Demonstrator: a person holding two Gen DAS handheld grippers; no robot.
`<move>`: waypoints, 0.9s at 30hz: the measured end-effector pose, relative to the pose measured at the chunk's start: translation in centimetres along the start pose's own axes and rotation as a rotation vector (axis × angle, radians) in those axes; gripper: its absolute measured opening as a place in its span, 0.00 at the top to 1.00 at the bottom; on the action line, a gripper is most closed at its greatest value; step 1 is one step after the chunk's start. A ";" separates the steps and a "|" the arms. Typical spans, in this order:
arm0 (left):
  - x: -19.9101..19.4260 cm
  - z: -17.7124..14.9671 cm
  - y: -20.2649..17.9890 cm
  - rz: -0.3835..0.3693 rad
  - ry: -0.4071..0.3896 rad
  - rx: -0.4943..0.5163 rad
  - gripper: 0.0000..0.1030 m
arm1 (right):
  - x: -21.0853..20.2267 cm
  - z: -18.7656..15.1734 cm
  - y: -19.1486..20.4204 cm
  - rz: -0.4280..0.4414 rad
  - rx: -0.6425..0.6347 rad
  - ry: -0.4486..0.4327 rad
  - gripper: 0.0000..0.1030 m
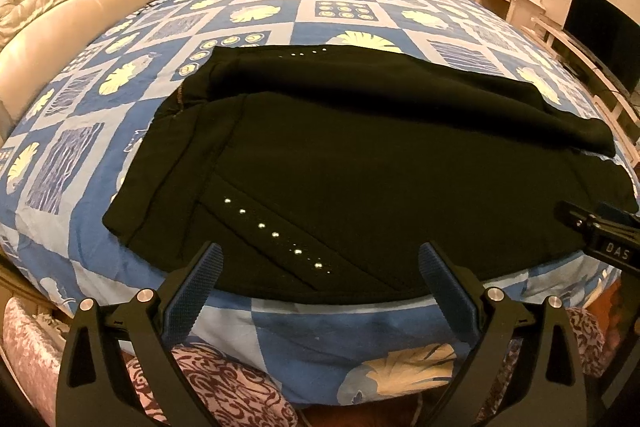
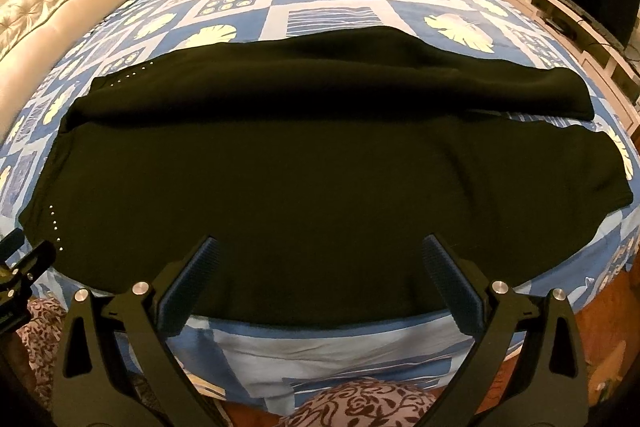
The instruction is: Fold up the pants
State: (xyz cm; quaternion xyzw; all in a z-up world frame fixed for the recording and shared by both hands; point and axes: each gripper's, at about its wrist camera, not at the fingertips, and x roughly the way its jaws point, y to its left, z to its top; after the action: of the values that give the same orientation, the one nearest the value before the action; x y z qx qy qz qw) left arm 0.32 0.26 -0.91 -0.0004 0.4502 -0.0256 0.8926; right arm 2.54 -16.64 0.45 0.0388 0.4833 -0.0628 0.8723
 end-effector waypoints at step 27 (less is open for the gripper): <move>8.7 18.0 18.6 -0.308 0.007 -0.120 0.05 | 1.2 8.6 -1.5 0.397 0.058 0.030 0.02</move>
State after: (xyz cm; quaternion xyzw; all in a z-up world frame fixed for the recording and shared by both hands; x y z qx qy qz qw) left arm 20.78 18.05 2.30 -0.1228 0.4485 -0.1354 0.8749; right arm 10.13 -19.33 3.93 0.1594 0.4772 0.0972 0.8587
